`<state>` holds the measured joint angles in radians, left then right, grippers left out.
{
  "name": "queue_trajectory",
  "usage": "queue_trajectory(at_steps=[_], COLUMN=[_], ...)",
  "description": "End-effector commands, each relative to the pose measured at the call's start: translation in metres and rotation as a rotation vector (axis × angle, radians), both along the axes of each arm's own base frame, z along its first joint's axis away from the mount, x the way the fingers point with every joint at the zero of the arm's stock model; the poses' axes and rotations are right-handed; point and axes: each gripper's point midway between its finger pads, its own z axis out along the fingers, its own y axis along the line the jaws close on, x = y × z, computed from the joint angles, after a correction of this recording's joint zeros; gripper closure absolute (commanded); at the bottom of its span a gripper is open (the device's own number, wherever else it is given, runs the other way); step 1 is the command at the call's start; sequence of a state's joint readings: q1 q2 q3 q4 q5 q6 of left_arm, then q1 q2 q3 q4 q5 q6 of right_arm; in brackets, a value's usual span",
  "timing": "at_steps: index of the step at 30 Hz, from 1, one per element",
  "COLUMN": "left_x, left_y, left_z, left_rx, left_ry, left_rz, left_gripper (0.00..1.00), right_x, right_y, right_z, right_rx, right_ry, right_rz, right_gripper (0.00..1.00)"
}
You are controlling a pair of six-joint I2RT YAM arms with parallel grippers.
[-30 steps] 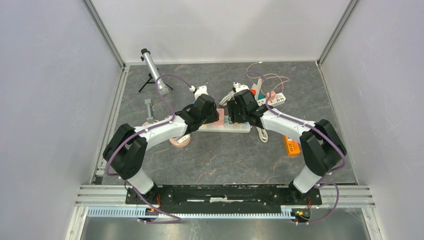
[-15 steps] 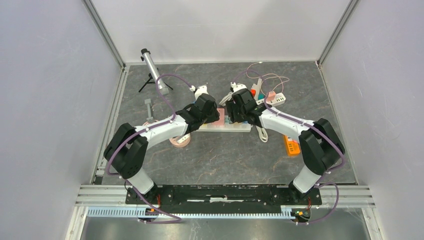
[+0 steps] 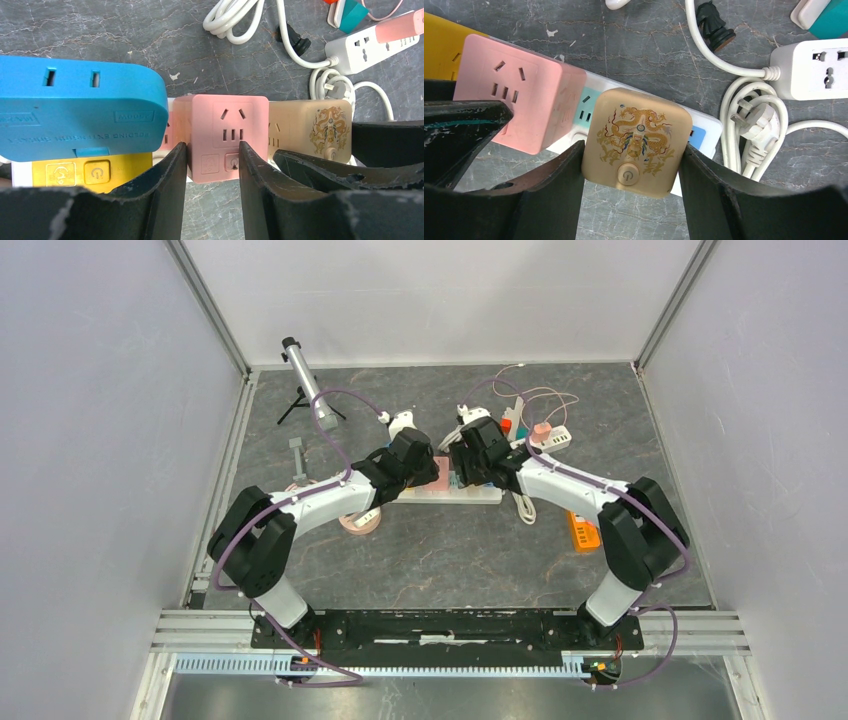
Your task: Pull the plug off the socket
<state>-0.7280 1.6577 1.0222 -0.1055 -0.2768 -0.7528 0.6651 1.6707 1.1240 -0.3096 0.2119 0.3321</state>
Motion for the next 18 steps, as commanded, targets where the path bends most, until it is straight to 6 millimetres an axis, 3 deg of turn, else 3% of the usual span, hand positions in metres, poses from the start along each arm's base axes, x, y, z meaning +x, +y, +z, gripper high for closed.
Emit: queue_trajectory(at_steps=[1, 3, 8, 11, 15, 18], left_x=[-0.075, -0.075, -0.076, -0.074, -0.066, -0.054], left_y=[0.053, 0.053, 0.053, 0.05, 0.041, 0.026], left_z=[-0.107, -0.107, -0.106, -0.103, -0.087, -0.063], left_rx=[0.273, 0.272, 0.271, 0.258, 0.228, 0.182], left_ry=[0.357, 0.357, 0.358, 0.351, 0.321, 0.271], left_rz=[-0.032, -0.033, -0.03, -0.031, -0.045, -0.081], left_gripper=[0.66, 0.66, 0.66, 0.66, 0.64, 0.58], right_x=[0.009, 0.01, 0.02, 0.02, 0.013, 0.003], right_y=[0.039, 0.034, 0.021, 0.005, -0.03, -0.061], right_z=[0.057, 0.067, 0.139, 0.167, 0.178, 0.177], right_rx=[0.116, 0.109, 0.151, 0.189, 0.161, 0.146], right_ry=[-0.139, -0.161, -0.284, -0.335, -0.369, -0.38], right_rz=[0.076, 0.062, 0.015, -0.03, -0.127, -0.192], right_gripper=[1.0, 1.0, 1.0, 1.0, 1.0, 1.0])
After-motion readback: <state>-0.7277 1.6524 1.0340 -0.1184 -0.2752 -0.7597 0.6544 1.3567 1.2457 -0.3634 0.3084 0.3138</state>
